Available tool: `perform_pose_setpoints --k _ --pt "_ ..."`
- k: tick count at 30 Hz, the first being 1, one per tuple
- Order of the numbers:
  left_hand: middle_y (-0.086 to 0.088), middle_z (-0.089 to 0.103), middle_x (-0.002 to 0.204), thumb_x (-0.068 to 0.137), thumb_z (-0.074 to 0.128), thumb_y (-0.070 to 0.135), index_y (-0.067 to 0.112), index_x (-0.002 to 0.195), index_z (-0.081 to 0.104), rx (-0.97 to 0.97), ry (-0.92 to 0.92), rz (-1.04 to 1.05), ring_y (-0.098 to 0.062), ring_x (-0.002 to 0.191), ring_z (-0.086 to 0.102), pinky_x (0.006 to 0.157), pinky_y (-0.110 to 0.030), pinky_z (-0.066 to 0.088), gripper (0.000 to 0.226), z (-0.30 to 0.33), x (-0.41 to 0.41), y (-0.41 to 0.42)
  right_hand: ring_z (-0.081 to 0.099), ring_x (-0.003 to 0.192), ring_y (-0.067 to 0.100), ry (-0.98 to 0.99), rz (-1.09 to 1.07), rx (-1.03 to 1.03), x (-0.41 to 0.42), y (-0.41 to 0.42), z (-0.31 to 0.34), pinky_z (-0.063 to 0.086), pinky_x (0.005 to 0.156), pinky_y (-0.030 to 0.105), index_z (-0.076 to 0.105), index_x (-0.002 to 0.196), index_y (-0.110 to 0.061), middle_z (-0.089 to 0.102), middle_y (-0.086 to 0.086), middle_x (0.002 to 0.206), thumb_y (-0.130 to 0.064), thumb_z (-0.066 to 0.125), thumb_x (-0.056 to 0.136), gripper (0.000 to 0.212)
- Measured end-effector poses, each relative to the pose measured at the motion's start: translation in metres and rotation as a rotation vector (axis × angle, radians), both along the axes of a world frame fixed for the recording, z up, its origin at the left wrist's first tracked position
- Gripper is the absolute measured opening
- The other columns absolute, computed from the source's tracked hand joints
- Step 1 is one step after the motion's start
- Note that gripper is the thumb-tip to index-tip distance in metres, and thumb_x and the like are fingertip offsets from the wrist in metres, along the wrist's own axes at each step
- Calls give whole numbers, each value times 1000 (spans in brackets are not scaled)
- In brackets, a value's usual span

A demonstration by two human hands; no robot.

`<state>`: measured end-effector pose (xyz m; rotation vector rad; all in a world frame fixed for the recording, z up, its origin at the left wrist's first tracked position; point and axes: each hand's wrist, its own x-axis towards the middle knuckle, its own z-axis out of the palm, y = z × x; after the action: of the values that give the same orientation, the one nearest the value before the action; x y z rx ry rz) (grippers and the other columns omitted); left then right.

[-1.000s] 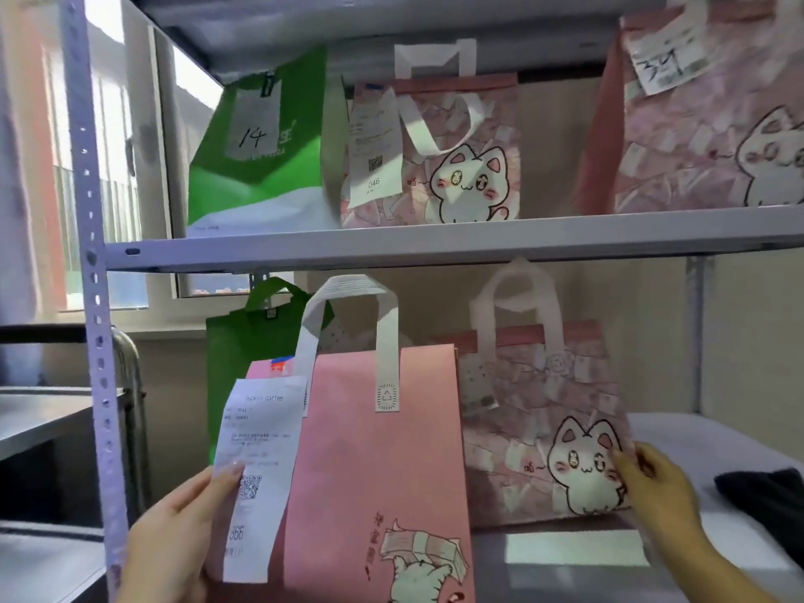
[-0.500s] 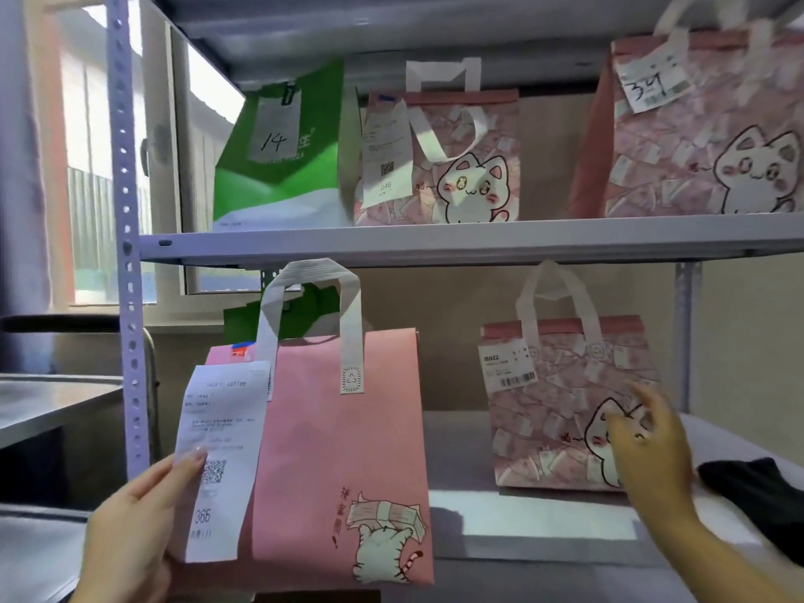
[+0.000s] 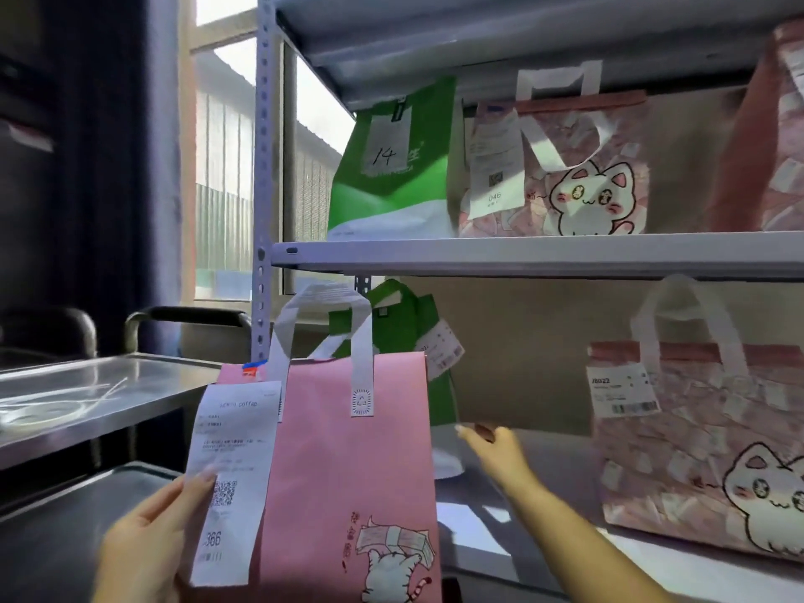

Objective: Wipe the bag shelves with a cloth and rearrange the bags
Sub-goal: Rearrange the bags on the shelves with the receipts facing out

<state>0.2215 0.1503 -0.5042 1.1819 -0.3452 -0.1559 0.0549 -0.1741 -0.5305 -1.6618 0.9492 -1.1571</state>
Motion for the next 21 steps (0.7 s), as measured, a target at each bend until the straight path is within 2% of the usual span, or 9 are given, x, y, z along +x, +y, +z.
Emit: perform_pose_setpoints --k 1,3,4,6,9,11,14,18,21 --pt "-4 74 78 82 71 19 15 96 71 -52 -6 -36 8 46 59 36 -8 43 14 -5 8 1 62 105 25 13 24 5 5 4 1 49 91 37 64 114 -9 69 6 109 -71 72 48 92" --pt "5 70 56 82 70 10 12 94 69 -99 -21 -64 2 40 59 34 -12 44 12 -5 8 8 60 106 28 63 44 8 16 21 7 47 86 34 63 116 -7 67 9 110 -46 73 72 60" --pt "8 68 52 82 69 8 11 92 69 -107 -18 -47 0 41 60 35 -13 45 10 -4 7 10 59 104 28 67 49 13 21 28 8 46 85 34 62 116 -8 67 9 109 -35 71 80 46" --pt "8 69 53 82 69 6 11 89 69 -125 11 -38 -2 42 61 37 -16 47 9 -7 8 10 59 93 27 87 2 -12 29 31 8 46 76 31 63 112 -9 66 8 97 -24 66 84 31" --pt "0 71 60 79 72 7 6 93 70 -126 22 -43 -9 45 64 39 -20 50 14 -9 14 11 55 73 26 137 -127 -48 30 37 9 39 62 28 65 86 -13 63 6 75 -20 62 85 7" --pt "-7 72 66 78 74 8 4 94 71 -117 31 -31 -14 47 66 41 -23 53 17 -11 18 10 53 70 29 172 -181 -91 26 40 11 38 61 29 57 72 -18 63 9 73 -18 60 86 14" --pt "-10 72 69 78 73 7 5 91 71 -136 49 -42 -15 49 67 41 -24 53 13 -11 19 9 53 71 32 181 -256 -145 10 39 11 37 61 31 52 62 -22 61 10 72 -18 59 87 26" --pt "-6 72 63 81 69 5 7 85 69 -175 48 -102 -13 48 66 41 -23 52 4 -11 18 2 54 66 34 174 -367 -217 -32 27 6 38 57 35 58 65 -8 60 12 65 -14 60 85 21" --pt "-2 72 60 82 69 7 9 86 69 -179 43 -105 -11 48 66 41 -23 52 4 -15 16 -7 51 61 31 160 -424 -258 -75 19 4 36 53 30 54 59 -13 56 6 59 -10 60 86 27"
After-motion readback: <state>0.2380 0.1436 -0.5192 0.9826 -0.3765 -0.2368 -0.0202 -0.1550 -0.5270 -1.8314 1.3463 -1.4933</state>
